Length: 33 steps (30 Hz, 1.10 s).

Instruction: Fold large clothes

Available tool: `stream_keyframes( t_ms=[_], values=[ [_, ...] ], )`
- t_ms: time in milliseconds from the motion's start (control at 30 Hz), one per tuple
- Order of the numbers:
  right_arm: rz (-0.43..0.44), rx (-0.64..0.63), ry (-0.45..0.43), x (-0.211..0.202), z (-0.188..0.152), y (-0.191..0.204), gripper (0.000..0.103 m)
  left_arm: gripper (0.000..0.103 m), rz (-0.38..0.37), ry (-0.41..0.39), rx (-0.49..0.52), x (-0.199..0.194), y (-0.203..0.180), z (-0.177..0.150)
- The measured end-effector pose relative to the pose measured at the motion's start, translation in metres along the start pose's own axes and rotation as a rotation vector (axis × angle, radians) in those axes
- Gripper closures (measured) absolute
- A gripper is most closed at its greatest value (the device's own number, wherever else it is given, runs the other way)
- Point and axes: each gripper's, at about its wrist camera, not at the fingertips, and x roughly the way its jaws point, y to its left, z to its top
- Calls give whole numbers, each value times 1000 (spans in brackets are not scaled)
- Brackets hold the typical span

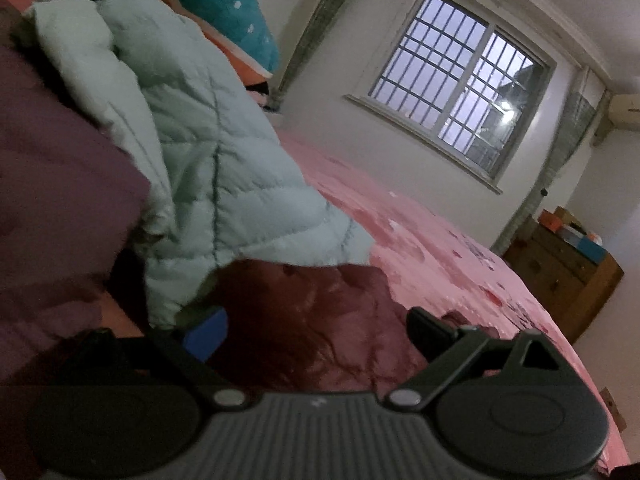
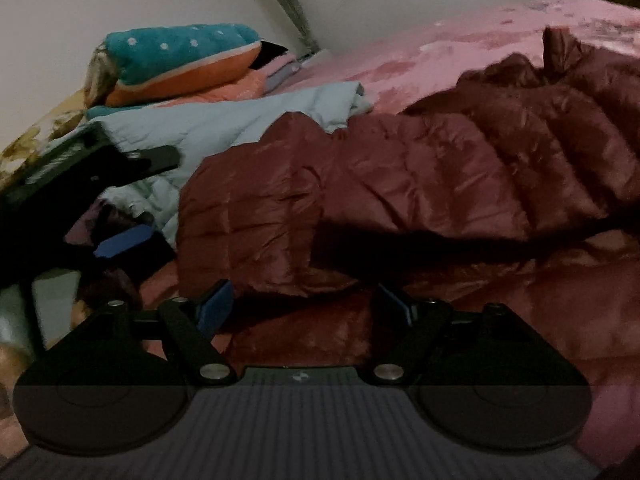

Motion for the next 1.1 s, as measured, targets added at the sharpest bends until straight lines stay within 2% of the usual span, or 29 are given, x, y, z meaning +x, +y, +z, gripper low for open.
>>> stream_keyframes(
  t_ms=[167, 367, 467, 633, 800, 1000, 1100],
  values=[
    [-20, 53, -46, 18, 2, 4, 0, 7, 12, -35, 31, -8, 4, 8],
    [70, 128, -124, 39, 7, 10, 0, 7, 46, -71, 52, -15, 11, 14],
    [86, 167, -151, 50, 10, 15, 0, 7, 52, -78, 40, -17, 16, 18],
    [76, 173, -164, 68, 15, 25, 0, 7, 51, -79, 31, -18, 22, 22],
    [4, 137, -129, 69, 12, 28, 0, 7, 42, -69, 34, -18, 23, 23],
    [41, 162, -114, 65, 17, 24, 0, 6, 33, -66, 40, -18, 25, 24],
    [57, 183, -135, 56, 25, 23, 0, 7, 15, -56, 50, -18, 26, 24]
  ],
)
